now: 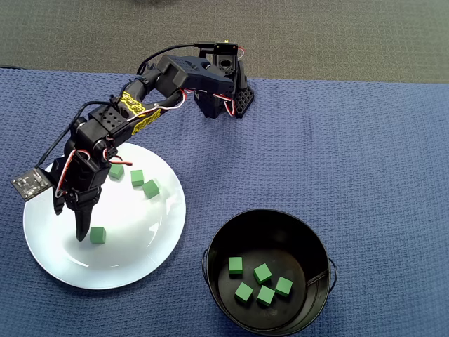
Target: Pick up the green cubes from the white plate and place them in the black recipient
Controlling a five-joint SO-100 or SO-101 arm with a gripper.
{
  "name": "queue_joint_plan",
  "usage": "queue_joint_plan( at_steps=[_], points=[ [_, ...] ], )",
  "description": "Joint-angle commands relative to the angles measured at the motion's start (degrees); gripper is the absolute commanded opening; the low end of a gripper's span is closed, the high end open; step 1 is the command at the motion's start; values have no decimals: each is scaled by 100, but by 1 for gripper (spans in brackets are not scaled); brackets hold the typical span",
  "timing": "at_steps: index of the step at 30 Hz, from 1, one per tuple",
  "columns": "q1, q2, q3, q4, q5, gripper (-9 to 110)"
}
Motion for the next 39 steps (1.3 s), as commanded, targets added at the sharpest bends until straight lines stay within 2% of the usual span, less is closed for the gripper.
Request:
queue_joint_plan(
  at_steps=[1,4,8,16,39],
  points=[
    [-53,141,-264,-18,-325,30],
    [-97,396,281,-668,-483,30],
    [-149,712,738,-958,-694,29],
    [-369,1617,2786,-2329,-923,29],
    [-492,1679,3814,-3463,-1143,30]
  ],
)
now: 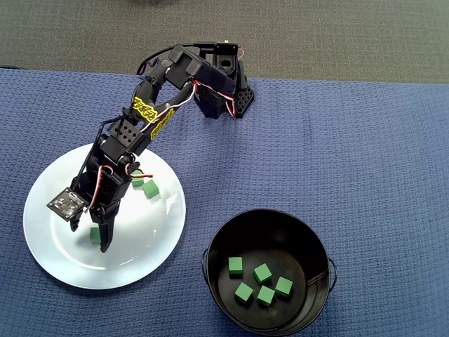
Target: Pick up the green cubes from the white plate and place them in the black recipient
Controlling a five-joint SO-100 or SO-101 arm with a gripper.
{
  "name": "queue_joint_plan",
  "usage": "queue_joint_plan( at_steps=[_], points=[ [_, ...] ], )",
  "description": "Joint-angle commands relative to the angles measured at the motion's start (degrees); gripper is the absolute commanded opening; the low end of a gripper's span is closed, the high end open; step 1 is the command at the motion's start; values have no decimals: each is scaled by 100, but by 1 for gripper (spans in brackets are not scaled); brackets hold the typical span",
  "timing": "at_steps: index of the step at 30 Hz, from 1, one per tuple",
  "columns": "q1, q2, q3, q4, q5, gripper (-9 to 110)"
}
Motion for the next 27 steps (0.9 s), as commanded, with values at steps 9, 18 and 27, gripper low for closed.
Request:
queue_joint_plan(
  at_steps=[9,18,27],
  points=[
    [-237,888,378,-334,0,28],
    [-334,1046,765,-492,44,28],
    [-325,1020,1011,-800,-26,27]
  ],
)
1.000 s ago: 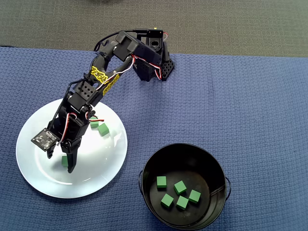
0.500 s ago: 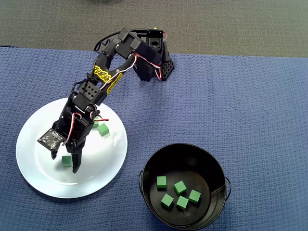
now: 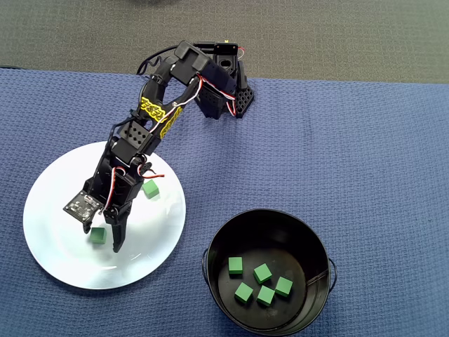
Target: Pick up the green cubes from the white plate and place them in the black recipient
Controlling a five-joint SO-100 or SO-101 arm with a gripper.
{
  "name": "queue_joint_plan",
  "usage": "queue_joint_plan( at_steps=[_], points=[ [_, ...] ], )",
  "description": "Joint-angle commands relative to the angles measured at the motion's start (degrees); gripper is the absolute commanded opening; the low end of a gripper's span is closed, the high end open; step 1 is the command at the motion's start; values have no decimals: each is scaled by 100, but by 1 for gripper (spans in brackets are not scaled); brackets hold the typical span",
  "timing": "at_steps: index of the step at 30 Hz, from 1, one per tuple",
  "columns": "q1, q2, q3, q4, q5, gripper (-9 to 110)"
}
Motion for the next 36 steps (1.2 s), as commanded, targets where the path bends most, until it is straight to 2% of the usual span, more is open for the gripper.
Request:
queue_joint_plan(
  at_steps=[1,11,20,28,36],
  points=[
    [-79,598,18,-237,9,27],
    [-97,571,325,-536,-18,27],
    [-88,571,404,-659,-18,20],
    [-79,554,413,-659,-44,1],
    [-70,536,378,-615,-9,0]
  ],
)
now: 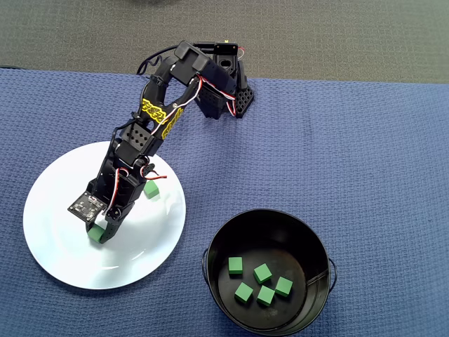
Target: Pick up the green cubes from the white plate and place them in the black recipient
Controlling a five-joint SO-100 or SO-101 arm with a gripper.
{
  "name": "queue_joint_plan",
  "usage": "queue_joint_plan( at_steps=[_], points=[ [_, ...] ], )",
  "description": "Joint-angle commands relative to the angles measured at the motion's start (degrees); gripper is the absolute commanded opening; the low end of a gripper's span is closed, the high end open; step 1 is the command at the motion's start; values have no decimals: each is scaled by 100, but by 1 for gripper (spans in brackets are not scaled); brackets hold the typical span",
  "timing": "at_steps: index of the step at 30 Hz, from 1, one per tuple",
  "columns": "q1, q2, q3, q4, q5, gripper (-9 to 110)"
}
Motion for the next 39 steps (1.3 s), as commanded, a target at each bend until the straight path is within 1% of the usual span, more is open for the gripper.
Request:
queue_joint_plan(
  at_steps=[1,5,10,12,18,20,24,27,31,39],
  points=[
    [-62,554,-88,18,26,0],
    [-9,949,-299,940,457,0],
    [0,1986,9,1450,1512,0],
    [0,2452,0,2004,1925,0],
    [-237,3911,70,3428,3665,0],
    [-475,4509,141,3858,4315,0],
    [-1151,5001,-422,4667,5862,0],
    [-1802,4878,-993,5115,6829,0],
    [-2689,4052,-2215,5607,7840,0],
    [-4298,2188,-4175,6029,8824,0]
  ],
)
